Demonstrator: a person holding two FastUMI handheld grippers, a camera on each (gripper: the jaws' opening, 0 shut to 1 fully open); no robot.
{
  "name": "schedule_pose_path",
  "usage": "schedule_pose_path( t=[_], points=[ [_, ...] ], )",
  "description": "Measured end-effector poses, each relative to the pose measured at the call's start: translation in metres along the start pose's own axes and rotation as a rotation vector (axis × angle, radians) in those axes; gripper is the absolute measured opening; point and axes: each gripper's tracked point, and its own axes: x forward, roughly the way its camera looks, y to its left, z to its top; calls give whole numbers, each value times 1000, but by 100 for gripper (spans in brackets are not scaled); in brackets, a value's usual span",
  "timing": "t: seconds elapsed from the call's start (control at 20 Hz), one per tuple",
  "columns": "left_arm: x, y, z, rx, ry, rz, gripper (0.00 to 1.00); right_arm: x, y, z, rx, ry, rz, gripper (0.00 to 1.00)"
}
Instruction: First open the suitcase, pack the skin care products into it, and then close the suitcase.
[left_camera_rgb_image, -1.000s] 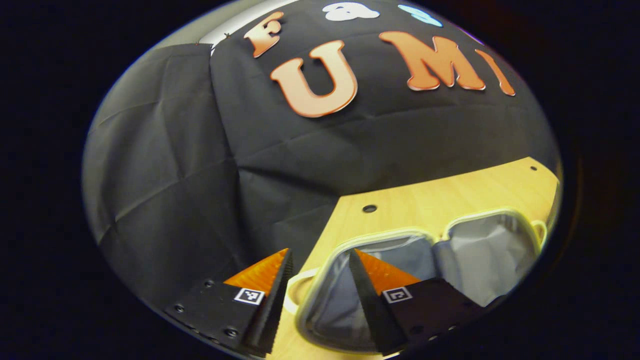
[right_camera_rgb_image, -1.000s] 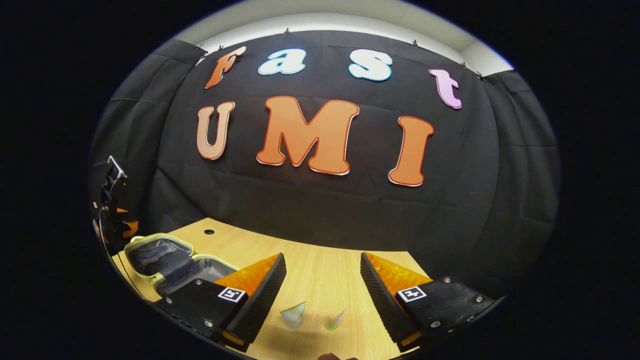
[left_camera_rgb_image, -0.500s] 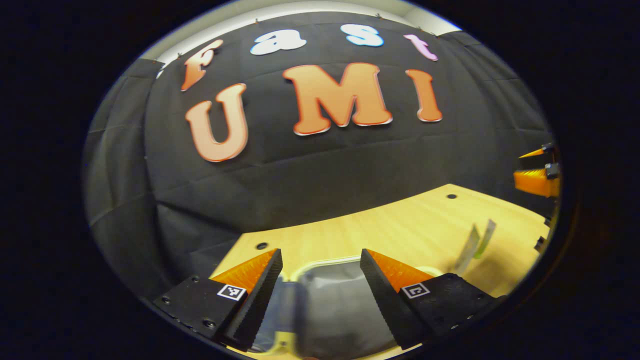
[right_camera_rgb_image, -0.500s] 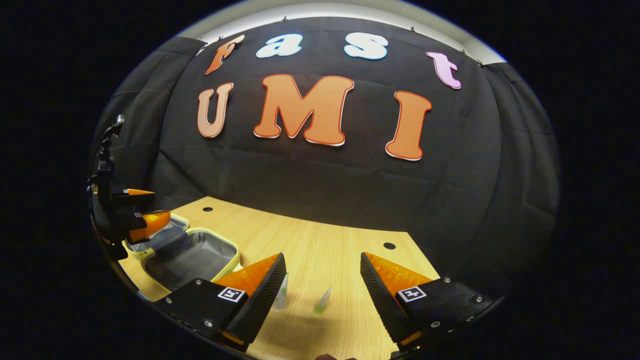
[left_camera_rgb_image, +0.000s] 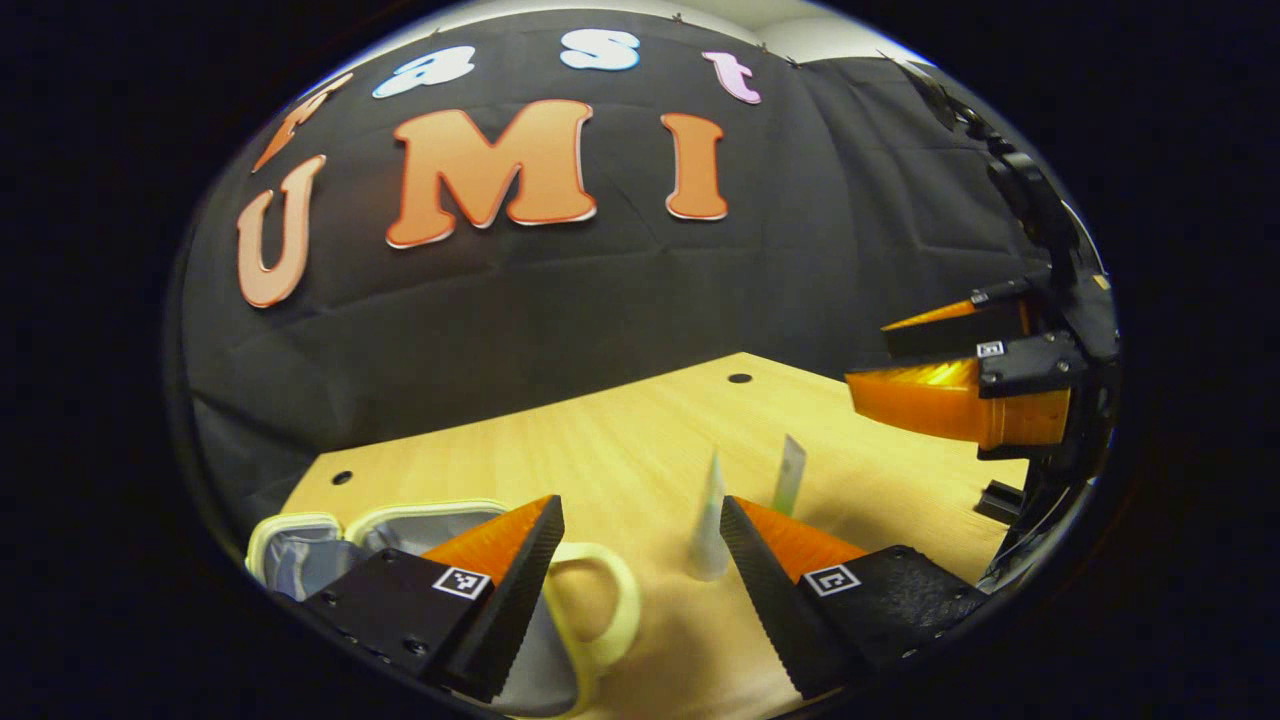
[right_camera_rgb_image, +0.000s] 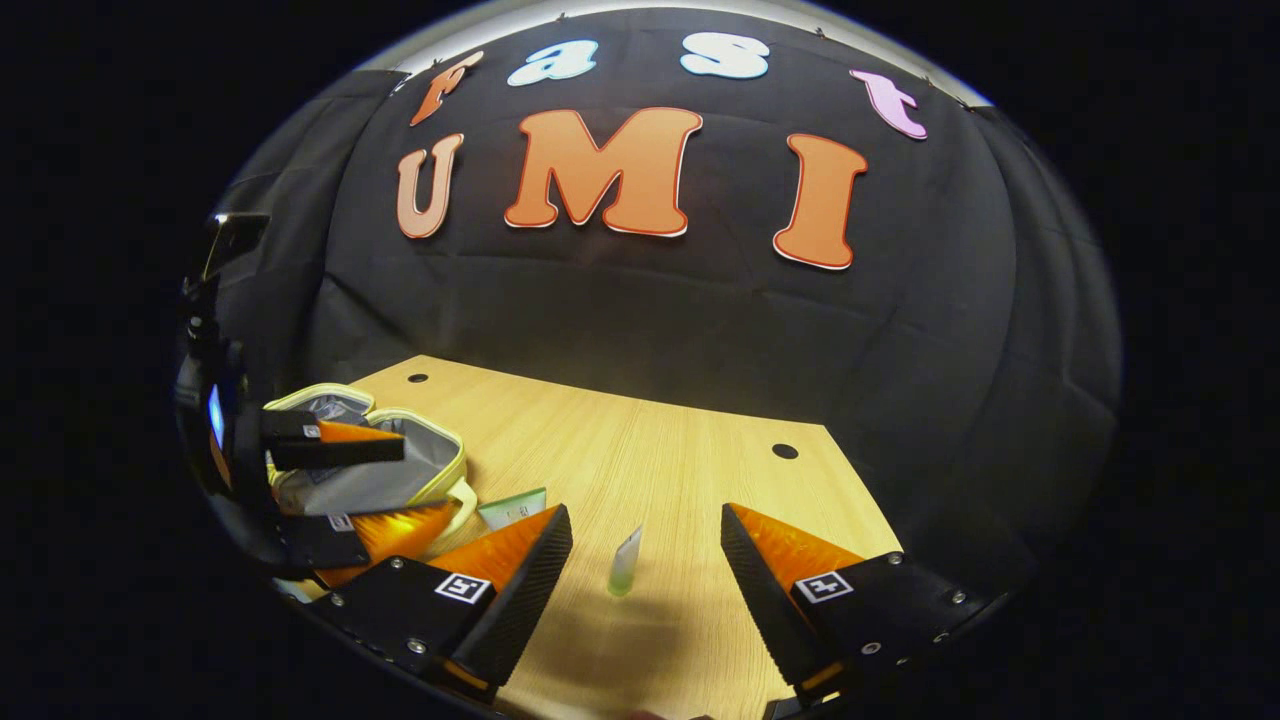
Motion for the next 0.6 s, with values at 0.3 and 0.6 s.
schedule_pose_path(
  t=[0.3,0.6],
  points=[
    [56,-38,-51,-48,124,-47,91,9,-14,-11,-24,37,47,95],
    [81,-40,-73,-51,182,-44,48,20,-23,-32,-16,80,76,95]
  ],
)
